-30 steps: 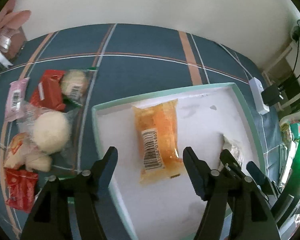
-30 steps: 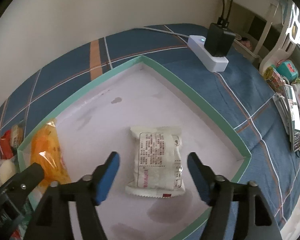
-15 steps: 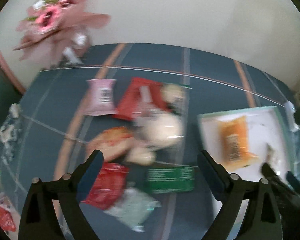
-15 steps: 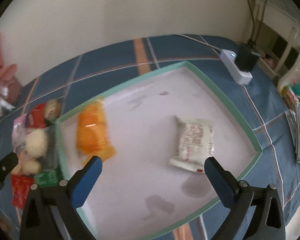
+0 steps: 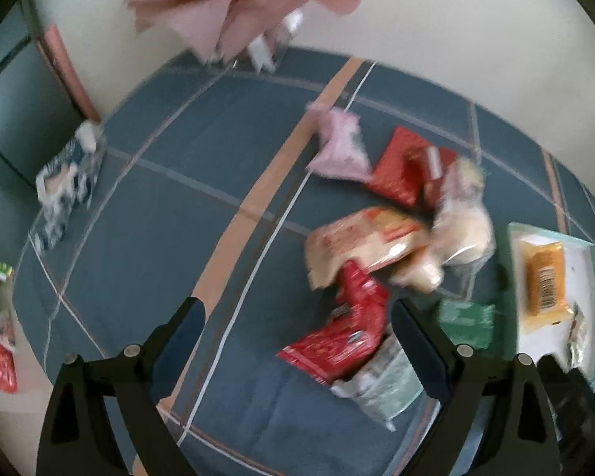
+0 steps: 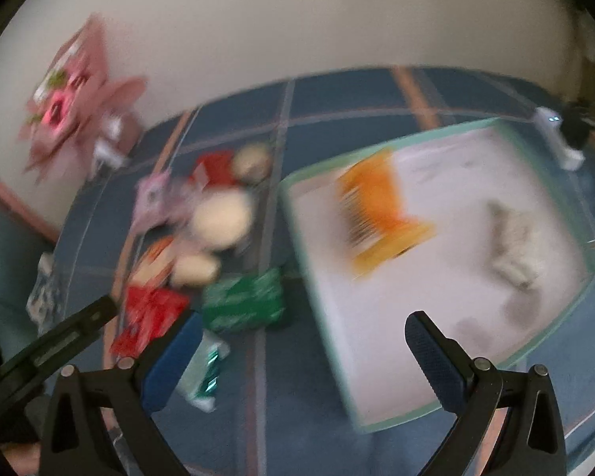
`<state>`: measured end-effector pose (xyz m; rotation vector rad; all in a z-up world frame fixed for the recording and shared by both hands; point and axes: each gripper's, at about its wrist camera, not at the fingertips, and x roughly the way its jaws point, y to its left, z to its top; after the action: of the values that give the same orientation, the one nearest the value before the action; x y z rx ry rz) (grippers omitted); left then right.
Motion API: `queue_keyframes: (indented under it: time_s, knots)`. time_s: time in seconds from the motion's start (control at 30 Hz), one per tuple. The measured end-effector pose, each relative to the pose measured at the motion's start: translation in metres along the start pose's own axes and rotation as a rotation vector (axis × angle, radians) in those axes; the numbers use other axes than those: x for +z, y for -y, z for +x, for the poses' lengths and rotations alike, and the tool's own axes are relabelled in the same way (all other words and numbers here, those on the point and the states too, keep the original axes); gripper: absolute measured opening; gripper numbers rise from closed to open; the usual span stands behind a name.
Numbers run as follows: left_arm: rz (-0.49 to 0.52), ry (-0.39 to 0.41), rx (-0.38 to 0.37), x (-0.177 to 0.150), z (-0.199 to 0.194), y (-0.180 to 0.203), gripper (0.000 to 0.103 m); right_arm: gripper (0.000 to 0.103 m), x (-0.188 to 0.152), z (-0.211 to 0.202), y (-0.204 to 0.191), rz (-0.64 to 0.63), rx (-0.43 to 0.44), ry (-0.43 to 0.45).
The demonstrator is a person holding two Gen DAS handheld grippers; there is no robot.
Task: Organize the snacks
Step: 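Grasp the red wrapper with left tool while right grasps green-white wrapper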
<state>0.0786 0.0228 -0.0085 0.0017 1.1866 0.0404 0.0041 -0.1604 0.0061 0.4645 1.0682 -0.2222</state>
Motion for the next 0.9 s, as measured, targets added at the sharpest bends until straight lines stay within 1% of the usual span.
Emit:
queue_keyframes:
  time_s: [0.13, 0.2, 0.27, 0.33, 0.47, 0.63, 0.7, 0.77, 0.87, 0.9]
  knots:
    - [-0.038, -0.064, 0.009, -0.006, 0.019, -0.016, 0.095, 0.103, -0.017, 0.026, -0.032, -0.052, 0.029, -0.091]
    - [-0.07, -0.072, -0.003, -0.006, 0.023, -0.026, 0.095, 0.103, -0.022, 0.038, -0.04, -0.059, 0.033, -0.12]
    - [-0.087, -0.075, 0.001, -0.005, 0.025, -0.033, 0.095, 0.103, -0.025, 0.048, -0.046, -0.068, 0.019, -0.14]
    - [-0.094, -0.081, 0.006, -0.002, 0.029, -0.037, 0.095, 0.103, -0.027, 0.055, -0.05, -0.066, 0.014, -0.153]
    - [-0.132, -0.068, -0.017, 0.003, 0.029, -0.046, 0.095, 0.103, -0.026, 0.068, -0.061, -0.057, 0.022, -0.155]
    - [-0.155, -0.071, -0.028, 0.007, 0.031, -0.052, 0.095, 0.103, -0.027, 0.083, -0.082, -0.106, 0.006, -0.159]
    - [-0.154, -0.076, -0.032, 0.006, 0.031, -0.052, 0.095, 0.103, -0.028, 0.089, -0.086, -0.128, -0.016, -0.166]
    - [-0.146, -0.075, -0.046, 0.005, 0.028, -0.05, 0.095, 0.103, -0.03, 0.091, -0.085, -0.136, -0.028, -0.181]
    - [-0.126, -0.078, -0.072, 0.005, 0.028, -0.042, 0.095, 0.1, -0.031, 0.089, -0.073, -0.115, -0.055, -0.203]
    - [-0.12, -0.082, -0.083, 0.006, 0.029, -0.039, 0.095, 0.097, -0.031, 0.088, -0.069, -0.108, -0.073, -0.207]
